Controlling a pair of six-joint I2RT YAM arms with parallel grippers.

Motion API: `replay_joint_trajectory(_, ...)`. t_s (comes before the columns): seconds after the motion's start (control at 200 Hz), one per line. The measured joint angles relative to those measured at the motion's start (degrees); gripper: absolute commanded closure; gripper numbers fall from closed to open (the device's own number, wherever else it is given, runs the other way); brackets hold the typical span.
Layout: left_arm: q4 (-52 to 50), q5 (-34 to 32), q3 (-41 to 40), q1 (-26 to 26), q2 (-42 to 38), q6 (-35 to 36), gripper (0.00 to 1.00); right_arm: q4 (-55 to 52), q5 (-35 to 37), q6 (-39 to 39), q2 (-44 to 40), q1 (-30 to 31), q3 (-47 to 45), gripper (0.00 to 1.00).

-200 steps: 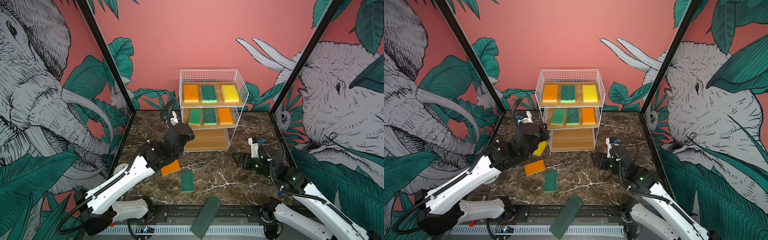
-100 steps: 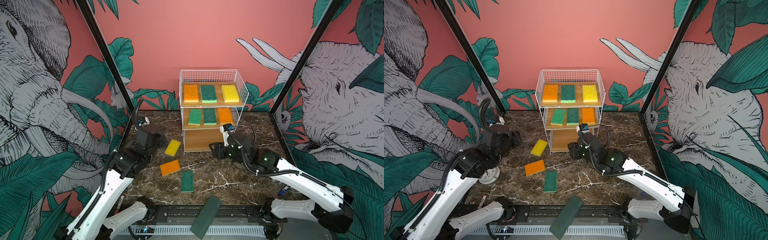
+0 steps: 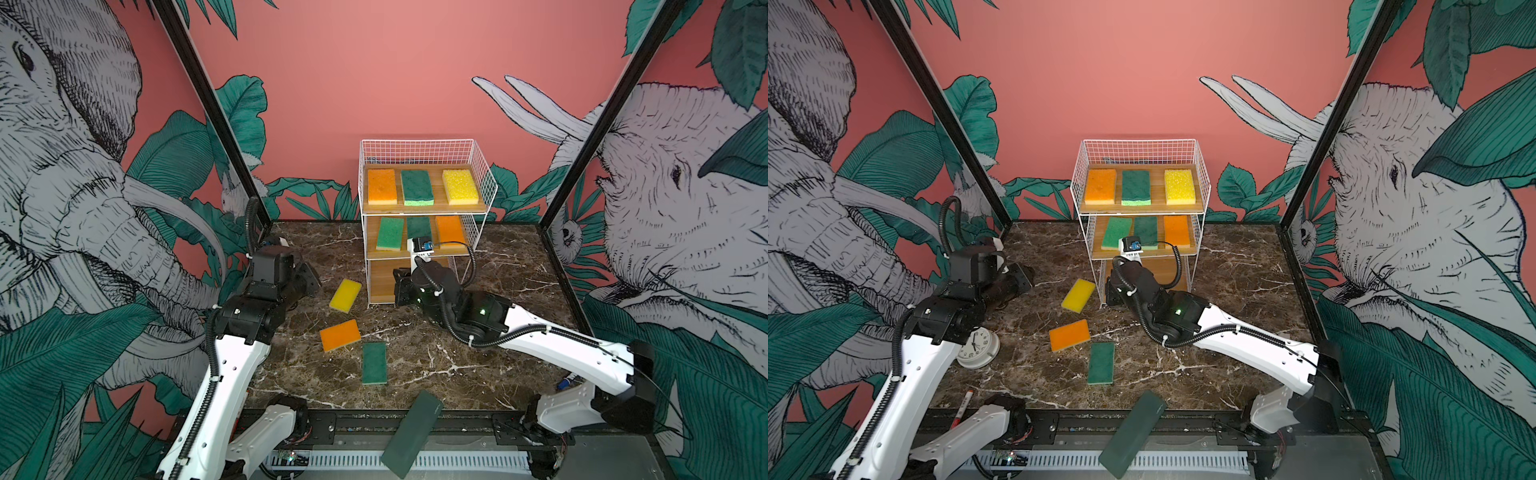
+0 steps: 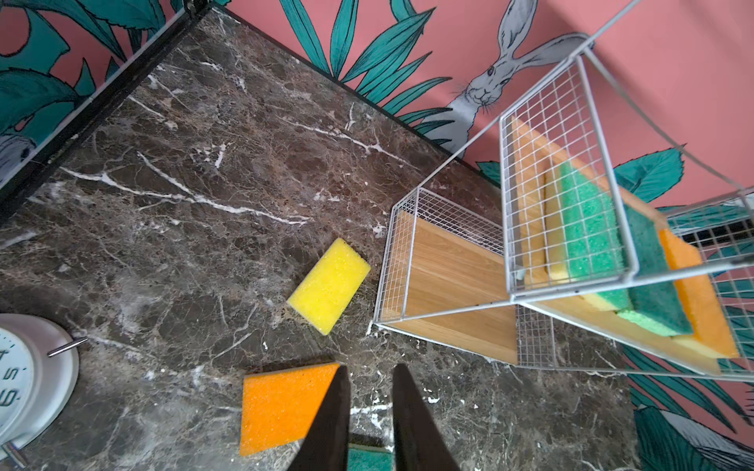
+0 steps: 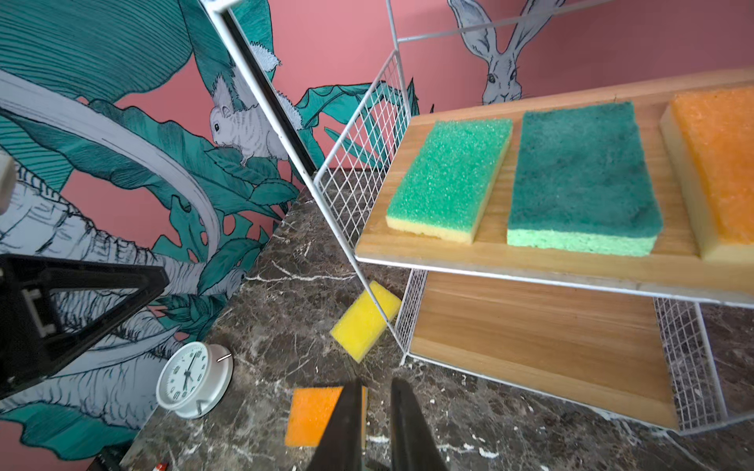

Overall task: Arrange cleaning sponges on a shelf
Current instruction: Move the cleaning sponge to the shelf.

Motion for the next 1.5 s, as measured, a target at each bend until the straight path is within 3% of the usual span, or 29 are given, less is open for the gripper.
replay_joint_trajectory(0.395,6.47,8.90,-2.73,3.63,3.80,-0.20,0.79,3.63,5.62,-1.31,5.27,-2.43,4.02,0.88)
replay_joint_trajectory(1.5,15.34,14.14,-6.73,5.99,6.03,-1.31,0.81,6.86,8.48,-5.73,19.52,-5.86,14.25,0.89)
